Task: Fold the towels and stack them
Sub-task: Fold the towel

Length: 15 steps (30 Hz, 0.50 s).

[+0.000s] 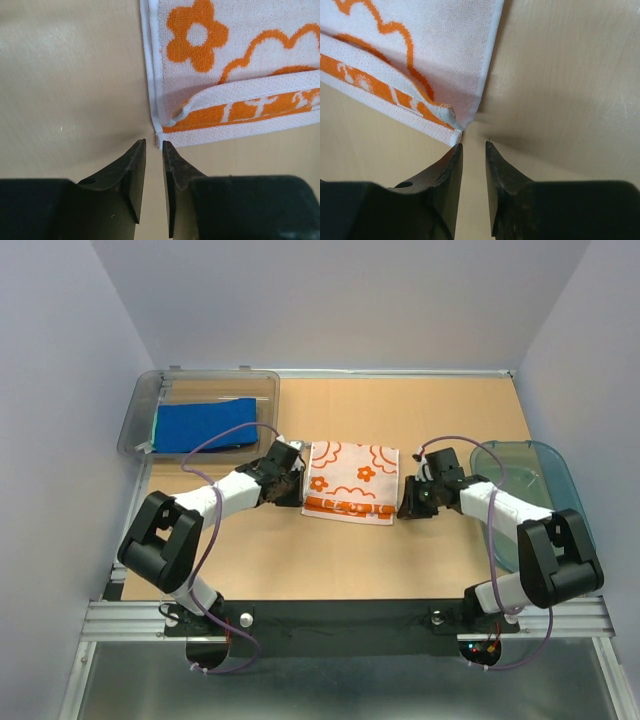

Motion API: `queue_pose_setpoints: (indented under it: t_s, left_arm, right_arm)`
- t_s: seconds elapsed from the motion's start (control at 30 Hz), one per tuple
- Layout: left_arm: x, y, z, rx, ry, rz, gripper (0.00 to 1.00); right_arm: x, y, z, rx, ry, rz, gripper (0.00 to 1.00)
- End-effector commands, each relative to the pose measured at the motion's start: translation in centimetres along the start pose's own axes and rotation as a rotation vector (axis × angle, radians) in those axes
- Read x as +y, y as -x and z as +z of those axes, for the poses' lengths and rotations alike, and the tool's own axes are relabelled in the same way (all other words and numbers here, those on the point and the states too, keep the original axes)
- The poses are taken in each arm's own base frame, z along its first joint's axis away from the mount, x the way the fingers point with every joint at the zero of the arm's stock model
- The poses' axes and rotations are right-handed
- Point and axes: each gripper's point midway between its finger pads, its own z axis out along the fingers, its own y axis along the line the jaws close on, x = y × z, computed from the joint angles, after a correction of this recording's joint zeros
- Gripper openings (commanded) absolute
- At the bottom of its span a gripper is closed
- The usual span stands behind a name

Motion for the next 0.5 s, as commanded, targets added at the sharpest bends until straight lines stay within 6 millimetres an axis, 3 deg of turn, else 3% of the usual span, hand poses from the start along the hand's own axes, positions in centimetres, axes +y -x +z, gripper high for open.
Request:
queue_pose_setpoints:
  t_s: [0.0, 0.1, 0.13, 0.2, 0.3, 0.47]
  left_arm:
    - [-1.1, 1.9, -1.4, -0.101, -0.027, -0.027, 0.33]
    - [-1.7, 3.1, -2.4, -0.144, -0.050, -0.038, 0.55]
    - [-2.0, 3.6, -2.8, -0.159, -0.058, -0.043, 0.66]
    - [-2.3, 4.3, -3.3, -0.180, -0.063, -0.053, 0.74]
    - [-2.7, 5.4, -3.7, -0.211, -0.070, -0.080, 0.75]
    - [-2.9, 6.2, -2.8, -0.212, -0.057, -0.102, 0.72]
  right_arm:
    - [0.8, 1.7, -1.4, -0.076, 0.023, -0.032, 0.31]
    - [1.2, 3.5, -2.3, -0.134, 0.014, -0.070, 0.44]
    - [1.4, 4.1, -2.5, -0.148, 0.016, -0.083, 0.50]
    - [2.0, 5.2, -2.8, -0.167, 0.032, -0.096, 0.50]
    - [3.1, 6.2, -2.6, -0.168, 0.079, -0.107, 0.50]
    - [3.7, 7.6, -1.9, -0.181, 0.106, -0.094, 0.50]
